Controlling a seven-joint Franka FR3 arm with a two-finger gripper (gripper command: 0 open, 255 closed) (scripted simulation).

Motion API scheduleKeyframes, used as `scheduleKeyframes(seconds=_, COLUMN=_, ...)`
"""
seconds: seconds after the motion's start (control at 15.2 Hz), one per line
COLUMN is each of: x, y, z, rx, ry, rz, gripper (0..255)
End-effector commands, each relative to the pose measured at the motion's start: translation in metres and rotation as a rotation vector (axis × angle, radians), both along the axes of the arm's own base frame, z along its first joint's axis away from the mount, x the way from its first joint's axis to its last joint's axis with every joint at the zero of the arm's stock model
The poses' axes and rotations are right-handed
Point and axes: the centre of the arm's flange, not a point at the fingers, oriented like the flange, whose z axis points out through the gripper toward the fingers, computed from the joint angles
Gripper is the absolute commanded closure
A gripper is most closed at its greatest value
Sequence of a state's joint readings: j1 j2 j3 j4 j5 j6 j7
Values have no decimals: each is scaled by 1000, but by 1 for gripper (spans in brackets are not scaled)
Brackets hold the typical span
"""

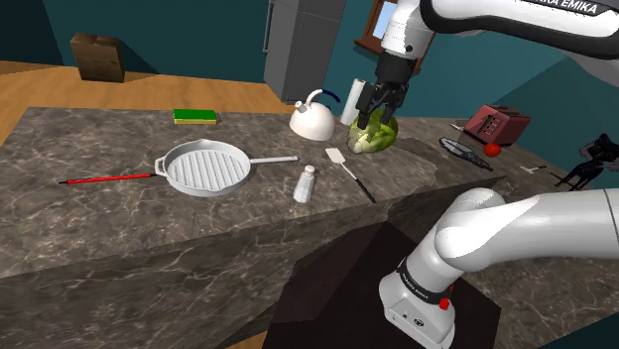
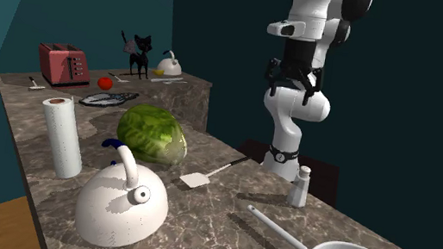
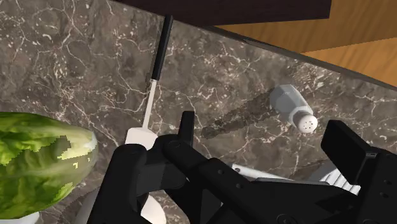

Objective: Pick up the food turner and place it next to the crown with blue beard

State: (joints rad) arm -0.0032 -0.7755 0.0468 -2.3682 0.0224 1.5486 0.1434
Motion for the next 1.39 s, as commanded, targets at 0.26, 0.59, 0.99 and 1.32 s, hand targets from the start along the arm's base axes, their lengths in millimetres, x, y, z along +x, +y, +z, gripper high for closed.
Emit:
scheduleKeyframes(seconds=0.26, x=17, y=-30, z=-41, rx=4, ry=4, rz=-50, gripper=0)
scheduleKeyframes(seconds=0.59, x=35, y=-68, z=-93, rx=10, ry=9, rz=-113, gripper=0)
scheduleKeyframes(seconds=0.99, x=54, y=-115, z=-156, rx=16, ry=14, rz=-189, gripper=0)
scheduleKeyframes(seconds=1.32, x=65, y=-149, z=-201, rx=21, ry=18, rz=-243, gripper=0)
